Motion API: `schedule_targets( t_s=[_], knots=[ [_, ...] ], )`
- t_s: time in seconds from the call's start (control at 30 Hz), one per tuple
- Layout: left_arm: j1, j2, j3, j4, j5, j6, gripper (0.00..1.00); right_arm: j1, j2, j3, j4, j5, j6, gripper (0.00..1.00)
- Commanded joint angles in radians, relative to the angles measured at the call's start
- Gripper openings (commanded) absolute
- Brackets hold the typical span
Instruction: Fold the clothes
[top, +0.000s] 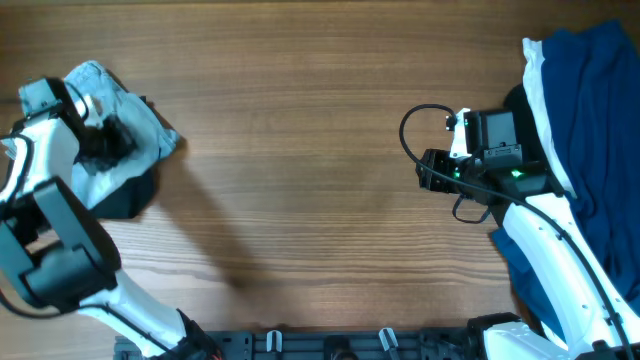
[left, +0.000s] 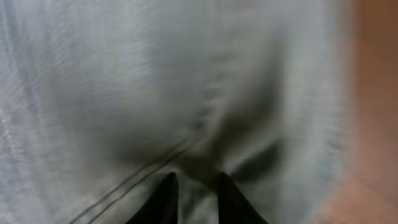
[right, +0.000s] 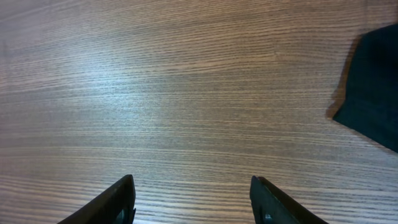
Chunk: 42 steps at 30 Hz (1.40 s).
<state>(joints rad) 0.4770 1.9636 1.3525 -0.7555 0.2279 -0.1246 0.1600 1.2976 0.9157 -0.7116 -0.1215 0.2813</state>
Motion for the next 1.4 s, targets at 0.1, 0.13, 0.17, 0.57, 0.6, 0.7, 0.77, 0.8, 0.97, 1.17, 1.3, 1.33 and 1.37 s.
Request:
schedule_targets(
  t_s=[0.1,0.13,0.17,0.57,0.6,0.7,0.77,0.8,0.97,1.17,1.3,1.33,1.37],
  knots=[
    [0.094,0.101,0.003,-0.111,-0.042,-0.146,0.22,-0.003,-0.008,0.016,0.000,0.017,-0.016,0.60],
    [0.098,0.097,0.003,-0.110,-0.042,-0.145,0.22,-0.003,-0.008,0.016,0.000,0.017,-0.016,0.60],
    [0.099,0.095,0.003,-0.110,-0.043,-0.145,0.24,-0.003,-0.007,0.016,0.000,0.017,-0.016,0.60],
    [0.136,0.095,0.003,0.043,-0.177,-0.183,0.54,-0.003,-0.008,0.016,-0.008,0.017,-0.016,0.60],
    [0.145,0.095,0.003,0.073,-0.177,-0.196,0.54,-0.003,-0.007,0.016,-0.007,0.017,-0.016,0.60],
    [0.161,0.095,0.003,0.169,-0.178,-0.197,0.59,-0.003,-0.007,0.016,-0.008,0.017,-0.016,0.60],
    [0.165,0.095,0.003,0.230,-0.177,-0.198,0.64,-0.003,-0.008,0.016,-0.007,0.017,-0.016,0.60],
    [0.165,0.095,0.003,0.249,-0.177,-0.198,0.67,-0.003,-0.008,0.016,-0.007,0.017,-0.016,0.60],
    [0.164,0.095,0.003,0.343,-0.173,-0.198,0.72,-0.003,-0.008,0.016,-0.007,0.017,-0.016,0.60],
    [0.164,0.065,0.004,0.313,-0.113,-0.167,0.75,-0.003,-0.007,0.016,0.009,0.016,-0.008,0.61],
    [0.147,-0.042,0.004,0.288,-0.113,-0.160,0.80,-0.003,-0.007,0.016,0.013,0.016,-0.009,0.64],
    [0.137,-0.072,0.004,0.283,-0.113,-0.159,0.82,-0.003,-0.007,0.016,0.016,0.016,-0.010,0.66],
    [0.119,-0.111,0.004,0.277,-0.111,-0.148,0.83,-0.003,-0.007,0.016,0.021,0.016,-0.010,0.68]
  ],
)
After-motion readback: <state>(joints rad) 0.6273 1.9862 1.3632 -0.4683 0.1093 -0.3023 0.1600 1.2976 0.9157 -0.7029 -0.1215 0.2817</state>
